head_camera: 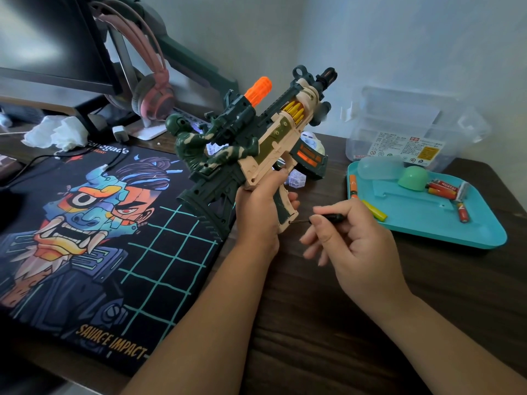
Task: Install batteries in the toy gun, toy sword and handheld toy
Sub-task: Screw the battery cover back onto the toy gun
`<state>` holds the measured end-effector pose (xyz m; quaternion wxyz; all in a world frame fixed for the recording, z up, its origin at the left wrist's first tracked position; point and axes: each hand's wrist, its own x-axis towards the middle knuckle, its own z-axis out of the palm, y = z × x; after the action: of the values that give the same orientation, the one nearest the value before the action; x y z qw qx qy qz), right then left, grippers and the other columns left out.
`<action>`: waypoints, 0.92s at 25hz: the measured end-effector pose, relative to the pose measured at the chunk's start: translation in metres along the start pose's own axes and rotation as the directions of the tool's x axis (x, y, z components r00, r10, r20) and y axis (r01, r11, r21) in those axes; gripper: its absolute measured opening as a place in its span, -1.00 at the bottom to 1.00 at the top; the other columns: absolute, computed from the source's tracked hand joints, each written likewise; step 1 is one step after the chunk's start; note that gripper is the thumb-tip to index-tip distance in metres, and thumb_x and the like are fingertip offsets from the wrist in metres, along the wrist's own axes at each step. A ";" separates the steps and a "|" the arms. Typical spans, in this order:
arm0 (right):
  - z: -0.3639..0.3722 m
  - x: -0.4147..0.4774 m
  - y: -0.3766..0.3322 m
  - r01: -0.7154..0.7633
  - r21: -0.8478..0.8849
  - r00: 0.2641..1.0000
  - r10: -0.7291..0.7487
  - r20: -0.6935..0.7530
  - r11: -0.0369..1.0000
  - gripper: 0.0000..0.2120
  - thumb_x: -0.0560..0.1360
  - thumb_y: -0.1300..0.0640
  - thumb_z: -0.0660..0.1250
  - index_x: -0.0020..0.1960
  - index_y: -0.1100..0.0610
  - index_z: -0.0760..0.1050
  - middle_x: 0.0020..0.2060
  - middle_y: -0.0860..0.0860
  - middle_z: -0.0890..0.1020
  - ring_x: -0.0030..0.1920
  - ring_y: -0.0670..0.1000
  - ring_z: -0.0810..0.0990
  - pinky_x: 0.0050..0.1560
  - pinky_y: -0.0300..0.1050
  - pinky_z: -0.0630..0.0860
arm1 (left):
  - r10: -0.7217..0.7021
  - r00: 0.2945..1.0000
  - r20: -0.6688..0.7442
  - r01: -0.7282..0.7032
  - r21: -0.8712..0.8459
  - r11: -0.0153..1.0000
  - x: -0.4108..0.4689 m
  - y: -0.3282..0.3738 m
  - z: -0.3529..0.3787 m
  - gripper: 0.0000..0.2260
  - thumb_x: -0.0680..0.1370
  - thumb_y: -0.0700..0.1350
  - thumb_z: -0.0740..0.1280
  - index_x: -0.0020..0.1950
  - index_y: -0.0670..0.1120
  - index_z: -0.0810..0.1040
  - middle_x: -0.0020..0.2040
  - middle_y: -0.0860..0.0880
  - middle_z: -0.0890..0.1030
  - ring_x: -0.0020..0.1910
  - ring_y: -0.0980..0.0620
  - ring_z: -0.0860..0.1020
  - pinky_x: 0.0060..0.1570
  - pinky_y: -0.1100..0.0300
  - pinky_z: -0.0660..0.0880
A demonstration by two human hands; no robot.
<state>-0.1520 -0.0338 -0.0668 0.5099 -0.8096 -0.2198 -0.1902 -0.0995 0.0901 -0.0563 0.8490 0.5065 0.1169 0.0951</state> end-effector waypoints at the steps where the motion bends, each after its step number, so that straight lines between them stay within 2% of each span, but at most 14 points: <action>1: 0.000 0.000 -0.001 -0.007 -0.003 1.000 0.007 0.002 1.000 -0.80 0.53 -0.02 0.21 0.05 0.08 0.46 -0.27 -0.09 0.63 -0.32 -0.14 0.65 -0.39 -0.34 0.52 | -0.001 1.000 0.005 0.001 0.005 1.000 0.000 0.000 0.000 -0.88 0.53 -0.23 0.37 -0.06 -0.02 0.62 -0.29 0.00 0.63 -0.41 0.08 0.58 -0.39 0.21 0.56; 5: 0.001 -0.001 0.000 -0.021 0.000 1.000 0.021 0.000 1.000 -0.81 0.53 -0.03 0.22 0.01 0.08 0.45 -0.29 -0.09 0.63 -0.33 -0.13 0.64 -0.40 -0.32 0.53 | -0.006 1.000 0.015 0.006 0.017 1.000 -0.002 -0.001 0.000 -0.88 0.53 -0.22 0.38 -0.02 -0.01 0.61 -0.22 -0.02 0.63 -0.40 0.10 0.59 -0.39 0.22 0.55; 8: 0.000 -0.002 0.001 -0.001 0.021 1.000 0.000 0.016 1.000 -0.86 0.57 0.01 0.22 0.05 0.06 0.45 -0.27 -0.09 0.62 -0.31 -0.13 0.65 -0.36 -0.36 0.52 | 0.004 1.000 0.013 -0.004 0.015 1.000 -0.002 0.000 0.001 -0.88 0.53 -0.22 0.37 -0.03 -0.01 0.61 -0.27 0.00 0.63 -0.40 0.09 0.59 -0.38 0.20 0.56; 12: 0.000 -0.002 0.000 0.031 0.038 0.998 -0.033 0.044 0.999 -0.82 0.57 0.05 0.19 0.13 0.06 0.45 -0.23 -0.10 0.63 -0.27 -0.13 0.65 -0.32 -0.37 0.52 | 0.022 1.000 0.017 -0.022 0.020 1.000 -0.002 0.001 0.001 -0.88 0.54 -0.22 0.36 -0.04 0.00 0.61 -0.32 0.06 0.64 -0.41 0.11 0.59 -0.39 0.22 0.56; 19: 0.002 -0.002 0.001 0.015 -0.040 0.998 -0.017 -0.059 0.999 -0.86 0.56 0.05 0.23 0.03 0.07 0.50 -0.30 -0.10 0.63 -0.32 -0.16 0.65 -0.39 -0.33 0.53 | 0.019 0.999 0.028 -0.019 0.019 1.000 -0.003 0.001 0.000 -0.87 0.55 -0.21 0.36 -0.03 0.02 0.61 -0.35 0.08 0.65 -0.39 0.10 0.59 -0.35 0.20 0.58; 23: 0.006 -0.003 0.000 -0.011 -0.051 0.995 0.006 -0.097 0.999 -0.86 0.54 0.02 0.23 0.00 0.06 0.49 -0.31 -0.09 0.63 -0.34 -0.16 0.65 -0.39 -0.32 0.55 | 0.024 0.999 0.031 -0.025 0.016 1.000 -0.003 0.001 0.001 -0.86 0.55 -0.21 0.37 -0.01 0.03 0.61 -0.28 0.06 0.66 -0.36 0.09 0.59 -0.35 0.21 0.58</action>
<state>-0.1541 -0.0290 -0.0707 0.4998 -0.8132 -0.1867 -0.2326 -0.1023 0.0890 -0.0550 0.8452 0.5164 0.0986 0.0969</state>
